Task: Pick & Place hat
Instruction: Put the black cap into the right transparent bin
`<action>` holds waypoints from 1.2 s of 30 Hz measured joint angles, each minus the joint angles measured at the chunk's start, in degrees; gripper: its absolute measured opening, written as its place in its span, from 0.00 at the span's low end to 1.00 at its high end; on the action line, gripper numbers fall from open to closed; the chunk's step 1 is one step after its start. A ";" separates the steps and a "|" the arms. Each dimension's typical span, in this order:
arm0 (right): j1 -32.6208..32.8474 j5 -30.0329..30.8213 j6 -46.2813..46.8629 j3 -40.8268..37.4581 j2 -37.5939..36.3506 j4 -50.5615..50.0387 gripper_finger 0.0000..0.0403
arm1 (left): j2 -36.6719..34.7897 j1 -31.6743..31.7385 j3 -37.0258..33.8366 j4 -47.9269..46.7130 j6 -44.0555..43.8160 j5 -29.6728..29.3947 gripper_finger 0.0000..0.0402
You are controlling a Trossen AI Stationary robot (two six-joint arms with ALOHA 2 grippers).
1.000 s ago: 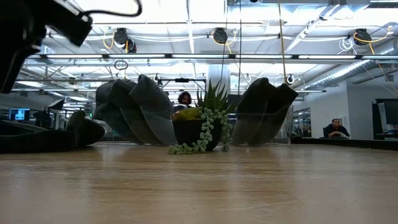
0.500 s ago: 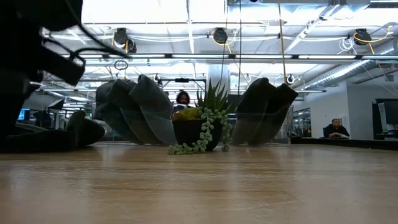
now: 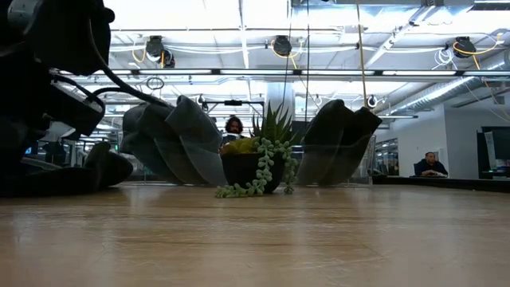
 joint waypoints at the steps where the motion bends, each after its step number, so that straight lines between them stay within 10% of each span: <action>1: 0.00 0.00 0.93 0.00 0.00 0.19 0.55 | -0.12 0.00 -0.04 0.22 0.03 0.57 0.28; 6: 0.00 0.00 2.48 0.00 -0.03 1.79 0.55 | -0.05 0.06 0.25 2.23 2.59 5.68 0.04; 14: 0.02 2.59 -0.69 0.04 -1.29 3.04 0.55 | 0.06 0.17 11.16 -1.75 13.88 14.50 0.02; 36: 2.56 4.66 -14.95 0.04 -1.77 -10.70 0.55 | -0.06 9.38 60.35 -30.93 22.26 15.51 0.02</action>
